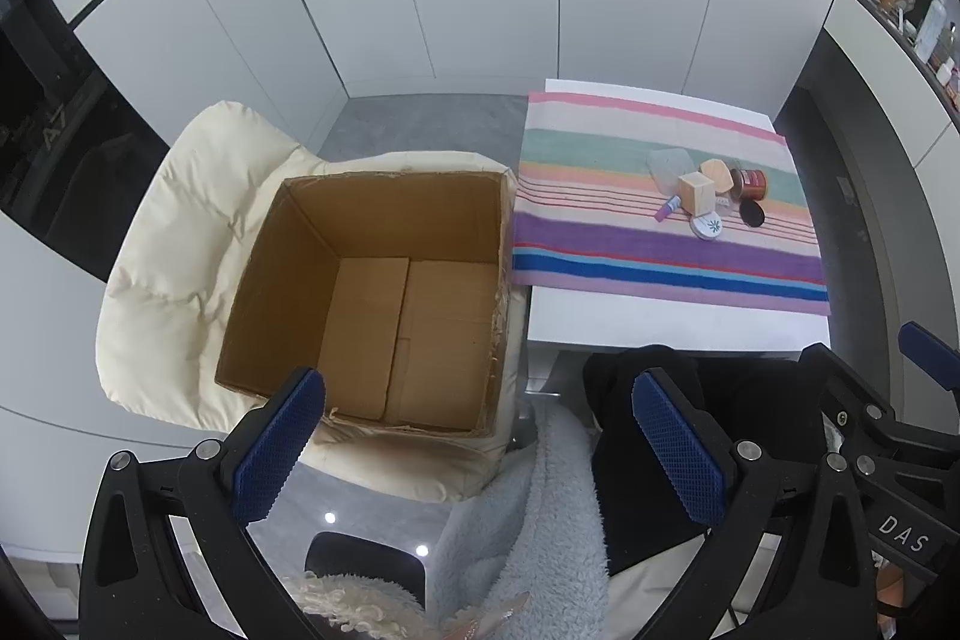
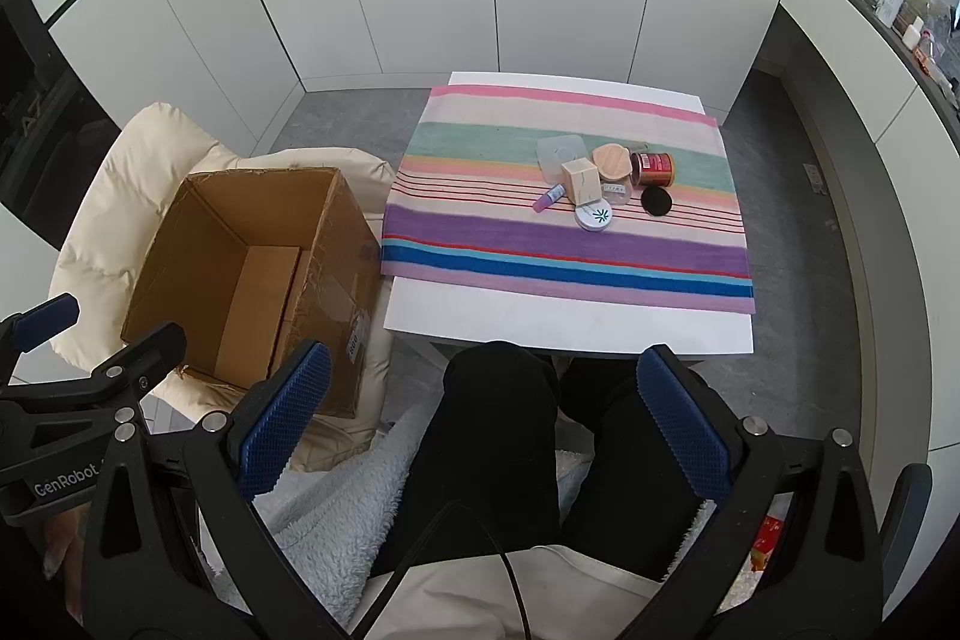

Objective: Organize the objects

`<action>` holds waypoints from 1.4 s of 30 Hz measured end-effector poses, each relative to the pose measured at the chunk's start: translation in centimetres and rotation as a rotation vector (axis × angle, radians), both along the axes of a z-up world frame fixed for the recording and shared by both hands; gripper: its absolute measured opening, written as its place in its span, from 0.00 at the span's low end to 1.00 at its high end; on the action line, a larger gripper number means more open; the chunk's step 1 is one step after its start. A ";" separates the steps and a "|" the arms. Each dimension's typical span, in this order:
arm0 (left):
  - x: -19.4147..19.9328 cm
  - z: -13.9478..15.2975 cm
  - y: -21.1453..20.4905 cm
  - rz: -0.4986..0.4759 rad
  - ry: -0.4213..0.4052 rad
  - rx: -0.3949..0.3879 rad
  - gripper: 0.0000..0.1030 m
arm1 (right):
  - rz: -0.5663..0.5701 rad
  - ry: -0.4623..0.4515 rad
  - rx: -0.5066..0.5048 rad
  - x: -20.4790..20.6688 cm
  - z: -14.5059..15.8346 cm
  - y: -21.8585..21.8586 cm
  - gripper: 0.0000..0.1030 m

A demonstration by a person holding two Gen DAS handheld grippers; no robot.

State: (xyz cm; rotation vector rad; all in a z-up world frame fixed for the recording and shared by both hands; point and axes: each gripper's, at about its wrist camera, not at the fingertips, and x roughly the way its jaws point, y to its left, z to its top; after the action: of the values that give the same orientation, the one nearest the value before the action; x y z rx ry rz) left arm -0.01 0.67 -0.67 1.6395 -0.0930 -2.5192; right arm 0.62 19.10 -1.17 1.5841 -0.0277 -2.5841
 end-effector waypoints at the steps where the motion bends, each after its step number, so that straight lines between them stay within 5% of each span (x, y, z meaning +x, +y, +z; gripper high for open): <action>1: 0.0 0.0 0.0 0.000 0.002 -0.004 1.00 | 0.002 -0.001 -0.001 0.1 0.0 0.0 1.00; 42: -1.0 0.6 2.3 0.043 0.008 0.002 1.00 | 0.013 -0.004 -0.041 -0.8 0.2 2.1 1.00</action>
State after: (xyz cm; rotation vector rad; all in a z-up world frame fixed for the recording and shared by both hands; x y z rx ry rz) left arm -1.01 2.99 -0.03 1.6147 -0.0542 -2.4951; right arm -0.22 21.18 -0.97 1.5707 -0.0702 -2.5537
